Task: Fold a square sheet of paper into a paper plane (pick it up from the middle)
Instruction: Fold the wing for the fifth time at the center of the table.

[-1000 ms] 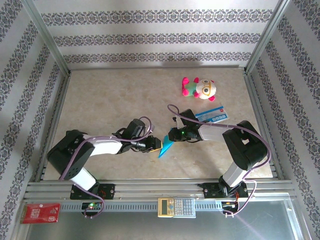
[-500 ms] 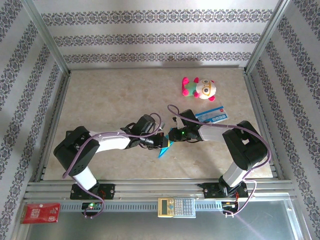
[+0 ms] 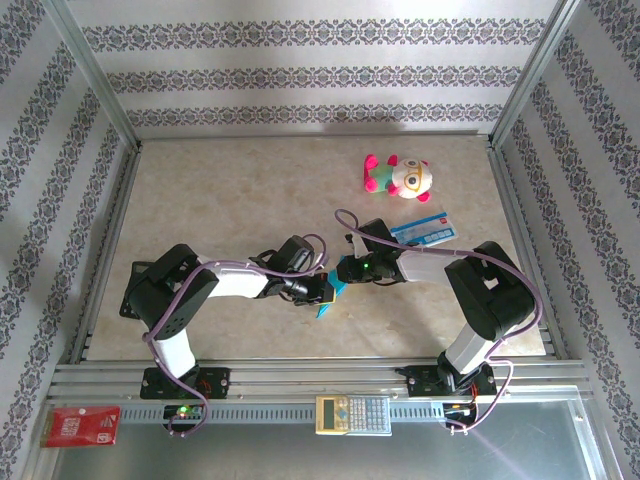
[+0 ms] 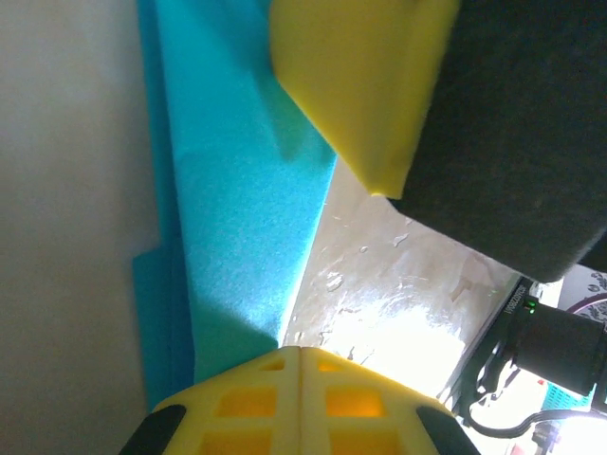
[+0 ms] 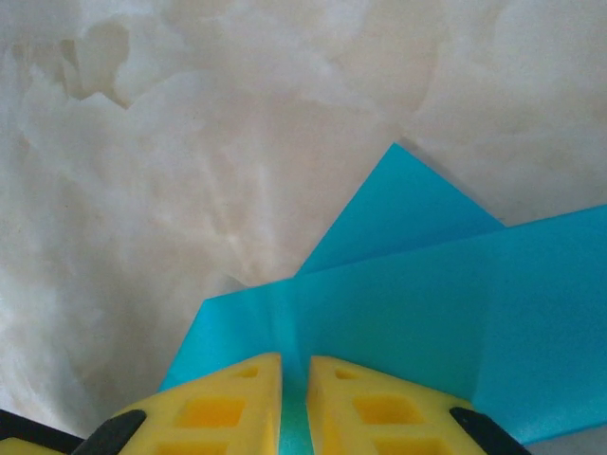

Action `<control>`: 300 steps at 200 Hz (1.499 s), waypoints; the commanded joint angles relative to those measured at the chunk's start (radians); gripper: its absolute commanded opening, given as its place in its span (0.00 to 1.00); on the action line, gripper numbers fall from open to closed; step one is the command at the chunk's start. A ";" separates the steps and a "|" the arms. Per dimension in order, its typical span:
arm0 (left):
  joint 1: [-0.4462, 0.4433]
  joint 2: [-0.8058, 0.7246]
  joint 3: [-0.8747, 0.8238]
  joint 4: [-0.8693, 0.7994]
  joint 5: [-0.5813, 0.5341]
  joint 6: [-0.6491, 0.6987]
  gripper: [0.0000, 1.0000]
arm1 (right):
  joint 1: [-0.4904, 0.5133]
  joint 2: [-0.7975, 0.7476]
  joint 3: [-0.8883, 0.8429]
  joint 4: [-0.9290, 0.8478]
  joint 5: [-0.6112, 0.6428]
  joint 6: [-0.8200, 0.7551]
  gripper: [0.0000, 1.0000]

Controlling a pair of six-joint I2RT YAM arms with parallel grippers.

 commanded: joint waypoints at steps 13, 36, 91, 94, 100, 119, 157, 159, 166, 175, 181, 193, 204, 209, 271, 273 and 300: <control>0.012 0.010 -0.026 -0.045 -0.023 0.044 0.00 | -0.007 0.031 -0.040 -0.071 0.056 -0.009 0.21; 0.015 0.013 -0.039 -0.056 -0.035 0.056 0.00 | -0.007 0.031 -0.040 -0.078 0.059 -0.010 0.21; 0.015 0.033 -0.098 -0.030 -0.032 0.049 0.00 | -0.007 0.038 -0.025 -0.098 0.065 -0.011 0.20; 0.015 0.034 -0.103 -0.029 -0.032 0.047 0.00 | -0.007 0.040 -0.023 -0.099 0.064 -0.011 0.20; 0.015 0.034 -0.112 -0.027 -0.034 0.044 0.00 | -0.007 0.041 -0.020 -0.102 0.062 -0.011 0.20; 0.015 0.033 -0.128 -0.029 -0.041 0.040 0.00 | -0.010 0.030 0.003 -0.112 0.037 -0.008 0.20; 0.015 0.057 -0.148 -0.011 -0.046 0.025 0.00 | -0.007 -0.031 0.023 -0.043 -0.160 0.063 0.24; 0.015 0.058 -0.150 -0.010 -0.046 0.024 0.00 | -0.006 -0.034 0.020 -0.035 -0.165 0.070 0.24; 0.014 0.061 -0.148 -0.008 -0.046 0.024 0.00 | -0.003 -0.049 0.004 -0.008 -0.179 0.099 0.24; 0.015 0.062 -0.146 -0.009 -0.047 0.024 0.00 | 0.000 -0.066 -0.016 0.017 -0.193 0.125 0.24; 0.014 0.062 -0.146 -0.011 -0.046 0.025 0.00 | 0.004 -0.076 -0.027 0.024 -0.194 0.142 0.24; 0.015 0.059 -0.142 -0.014 -0.050 0.026 0.00 | 0.012 -0.093 -0.047 0.030 -0.192 0.160 0.24; 0.015 0.059 -0.142 -0.013 -0.050 0.026 0.00 | 0.020 -0.106 -0.067 0.041 -0.187 0.179 0.23; 0.014 0.061 -0.141 -0.014 -0.051 0.025 0.00 | 0.023 -0.108 -0.076 0.048 -0.183 0.189 0.23; 0.015 0.071 -0.140 -0.017 -0.050 0.026 0.00 | 0.067 -0.051 -0.104 0.125 -0.172 0.244 0.22; 0.014 0.071 -0.140 -0.019 -0.050 0.026 0.00 | 0.066 -0.048 -0.103 0.125 -0.170 0.243 0.22; 0.015 0.073 -0.141 -0.026 -0.050 0.031 0.00 | 0.034 -0.019 -0.088 0.089 -0.146 0.218 0.20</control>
